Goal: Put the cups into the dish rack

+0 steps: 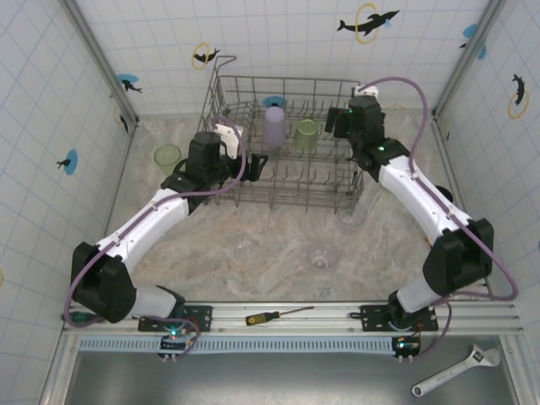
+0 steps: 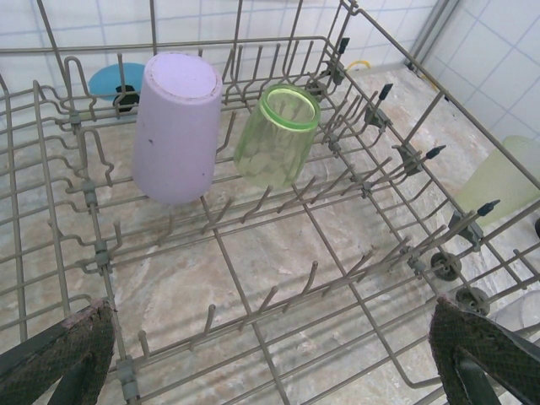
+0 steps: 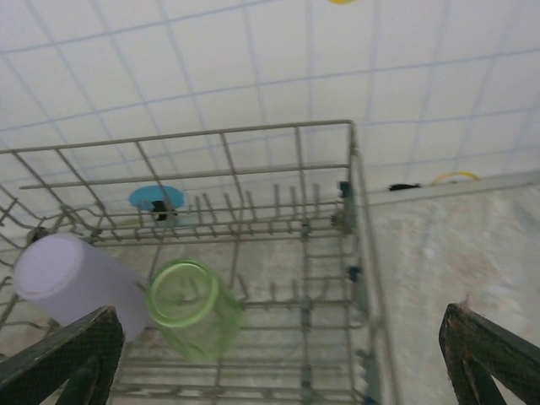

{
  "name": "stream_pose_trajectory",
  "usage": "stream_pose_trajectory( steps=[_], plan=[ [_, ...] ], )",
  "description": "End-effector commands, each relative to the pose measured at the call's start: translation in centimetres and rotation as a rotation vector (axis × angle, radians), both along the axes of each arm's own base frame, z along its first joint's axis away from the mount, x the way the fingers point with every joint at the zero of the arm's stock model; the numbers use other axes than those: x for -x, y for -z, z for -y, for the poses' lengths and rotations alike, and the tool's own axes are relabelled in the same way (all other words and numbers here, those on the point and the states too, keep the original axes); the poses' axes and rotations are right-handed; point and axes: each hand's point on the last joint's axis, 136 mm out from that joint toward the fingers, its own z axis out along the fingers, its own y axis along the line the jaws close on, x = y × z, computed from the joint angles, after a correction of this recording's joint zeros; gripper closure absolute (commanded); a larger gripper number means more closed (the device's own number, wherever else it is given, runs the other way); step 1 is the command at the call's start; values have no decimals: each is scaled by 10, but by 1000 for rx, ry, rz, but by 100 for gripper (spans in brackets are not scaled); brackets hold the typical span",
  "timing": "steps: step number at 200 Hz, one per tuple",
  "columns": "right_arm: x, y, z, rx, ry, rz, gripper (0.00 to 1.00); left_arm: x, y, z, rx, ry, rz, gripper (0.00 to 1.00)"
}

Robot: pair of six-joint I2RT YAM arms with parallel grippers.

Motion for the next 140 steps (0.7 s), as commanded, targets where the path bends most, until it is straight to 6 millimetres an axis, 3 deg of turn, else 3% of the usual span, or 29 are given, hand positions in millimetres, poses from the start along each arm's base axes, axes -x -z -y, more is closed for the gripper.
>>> stream_pose_trajectory(
  steps=[1,38,77,140],
  plan=[
    [24,8,39,-38,64,-50,0,3,-17,2,28,5,37,2],
    [54,11,92,-19,156,-112,0,3,-16,4,36,13,29,2],
    [79,39,134,-16,230,-224,0,3,-15,4,28,6,32,2],
    [102,81,167,0,300,-389,0,5,-14,6,16,8,39,2]
  ],
)
